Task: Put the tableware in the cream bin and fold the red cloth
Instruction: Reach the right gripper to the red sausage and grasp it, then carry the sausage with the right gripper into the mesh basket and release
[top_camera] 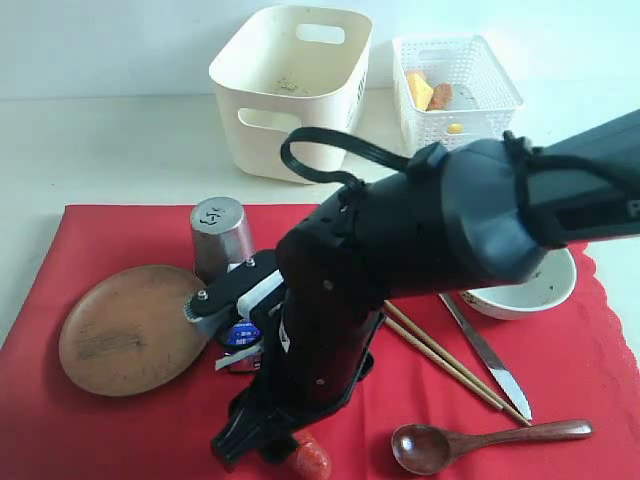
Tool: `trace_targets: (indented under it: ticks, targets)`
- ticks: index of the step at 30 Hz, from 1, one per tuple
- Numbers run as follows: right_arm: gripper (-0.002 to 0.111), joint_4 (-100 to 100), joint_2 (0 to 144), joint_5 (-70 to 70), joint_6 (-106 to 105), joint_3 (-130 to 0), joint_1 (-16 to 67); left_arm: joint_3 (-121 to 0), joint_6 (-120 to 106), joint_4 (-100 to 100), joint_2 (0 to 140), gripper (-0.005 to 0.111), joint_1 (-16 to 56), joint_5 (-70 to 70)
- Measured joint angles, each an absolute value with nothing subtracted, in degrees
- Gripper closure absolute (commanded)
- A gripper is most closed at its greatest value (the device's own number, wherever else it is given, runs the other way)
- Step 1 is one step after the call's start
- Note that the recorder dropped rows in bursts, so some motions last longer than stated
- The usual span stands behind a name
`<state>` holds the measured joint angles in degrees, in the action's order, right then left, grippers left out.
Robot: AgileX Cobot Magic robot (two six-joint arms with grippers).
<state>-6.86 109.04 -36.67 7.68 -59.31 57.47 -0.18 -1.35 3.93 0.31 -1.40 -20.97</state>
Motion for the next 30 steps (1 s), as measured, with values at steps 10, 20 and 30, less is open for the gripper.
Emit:
trace_targets:
  ticks: [10,20,30]
  targets:
    - [0.087,-6.11,110.86,-36.67,6.46,-59.31,57.47,-0.18,-1.35,3.93,0.31,0.105,-1.4,-20.97]
    - [0.108,-2.15,102.95,-38.0,7.25,-59.19,57.47,-0.18,-1.35,3.93,0.31,0.105,-1.4,-20.97]
    - [0.108,23.94,93.46,-36.26,25.31,-61.15,41.77,-0.18,-1.35,3.93,0.31,0.105,-1.4,-20.97]
